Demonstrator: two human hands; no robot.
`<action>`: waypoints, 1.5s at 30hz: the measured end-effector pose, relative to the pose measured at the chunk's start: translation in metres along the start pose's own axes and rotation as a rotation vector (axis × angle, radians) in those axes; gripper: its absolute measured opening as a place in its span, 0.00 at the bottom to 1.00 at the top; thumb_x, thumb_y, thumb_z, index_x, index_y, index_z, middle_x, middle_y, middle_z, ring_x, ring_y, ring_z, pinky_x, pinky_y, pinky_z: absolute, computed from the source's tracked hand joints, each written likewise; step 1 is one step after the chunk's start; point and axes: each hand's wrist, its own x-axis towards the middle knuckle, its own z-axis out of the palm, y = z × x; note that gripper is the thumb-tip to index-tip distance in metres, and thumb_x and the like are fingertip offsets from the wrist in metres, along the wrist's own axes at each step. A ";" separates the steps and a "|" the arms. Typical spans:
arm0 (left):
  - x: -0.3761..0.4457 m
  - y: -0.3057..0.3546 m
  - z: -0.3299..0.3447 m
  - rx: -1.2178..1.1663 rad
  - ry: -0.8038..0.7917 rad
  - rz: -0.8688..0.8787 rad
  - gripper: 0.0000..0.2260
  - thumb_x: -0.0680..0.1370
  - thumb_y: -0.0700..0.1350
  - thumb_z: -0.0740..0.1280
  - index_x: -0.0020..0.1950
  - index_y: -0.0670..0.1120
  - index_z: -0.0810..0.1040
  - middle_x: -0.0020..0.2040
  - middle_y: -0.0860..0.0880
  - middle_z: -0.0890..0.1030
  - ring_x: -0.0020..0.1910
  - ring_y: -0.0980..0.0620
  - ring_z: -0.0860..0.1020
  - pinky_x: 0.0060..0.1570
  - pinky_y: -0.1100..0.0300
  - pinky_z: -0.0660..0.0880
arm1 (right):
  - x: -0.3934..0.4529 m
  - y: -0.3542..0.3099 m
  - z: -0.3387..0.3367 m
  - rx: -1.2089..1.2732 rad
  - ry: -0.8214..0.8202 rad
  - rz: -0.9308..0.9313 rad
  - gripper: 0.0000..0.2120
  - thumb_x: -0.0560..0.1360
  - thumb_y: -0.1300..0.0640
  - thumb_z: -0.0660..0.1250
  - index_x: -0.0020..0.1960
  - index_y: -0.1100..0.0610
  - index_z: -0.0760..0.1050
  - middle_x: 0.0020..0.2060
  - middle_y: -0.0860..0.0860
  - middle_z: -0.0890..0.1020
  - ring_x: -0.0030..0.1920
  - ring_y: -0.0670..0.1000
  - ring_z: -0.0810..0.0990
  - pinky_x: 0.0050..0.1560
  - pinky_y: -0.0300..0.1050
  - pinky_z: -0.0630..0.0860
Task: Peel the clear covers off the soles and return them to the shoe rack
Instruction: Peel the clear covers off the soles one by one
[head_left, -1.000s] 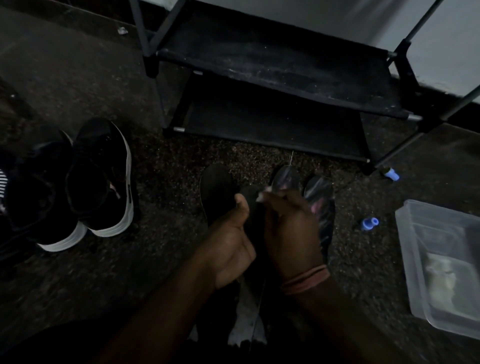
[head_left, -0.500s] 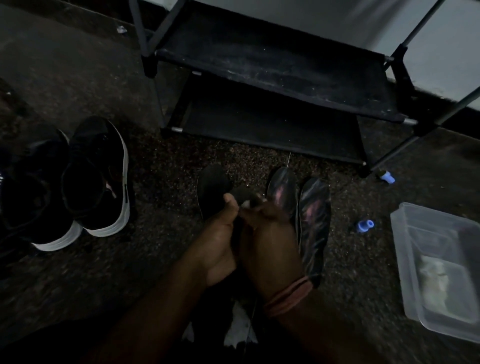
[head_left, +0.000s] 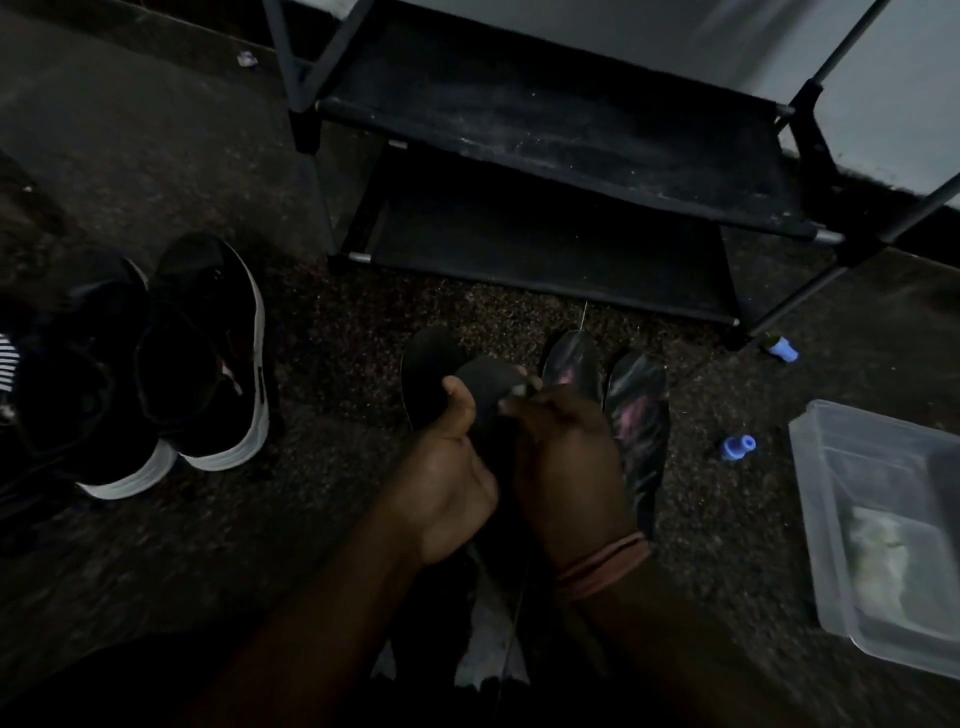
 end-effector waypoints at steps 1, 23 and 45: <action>0.002 -0.004 -0.001 -0.008 -0.020 0.003 0.29 0.83 0.63 0.52 0.72 0.44 0.75 0.69 0.43 0.79 0.68 0.48 0.78 0.70 0.51 0.70 | 0.001 0.004 -0.004 -0.010 -0.015 0.051 0.09 0.75 0.62 0.66 0.52 0.61 0.83 0.45 0.58 0.82 0.46 0.53 0.80 0.51 0.47 0.79; 0.002 -0.009 -0.001 0.048 -0.062 -0.045 0.31 0.82 0.66 0.52 0.76 0.47 0.71 0.71 0.45 0.78 0.72 0.47 0.74 0.76 0.48 0.64 | -0.006 0.005 -0.004 -0.026 -0.023 0.042 0.15 0.74 0.60 0.63 0.58 0.61 0.81 0.51 0.59 0.81 0.51 0.58 0.80 0.53 0.54 0.79; 0.010 -0.003 -0.020 -0.177 -0.198 -0.070 0.26 0.84 0.58 0.54 0.79 0.46 0.67 0.76 0.36 0.70 0.77 0.36 0.65 0.80 0.41 0.51 | -0.013 -0.020 0.006 0.153 -0.044 -0.108 0.14 0.69 0.66 0.69 0.54 0.62 0.83 0.52 0.59 0.84 0.56 0.57 0.80 0.65 0.44 0.71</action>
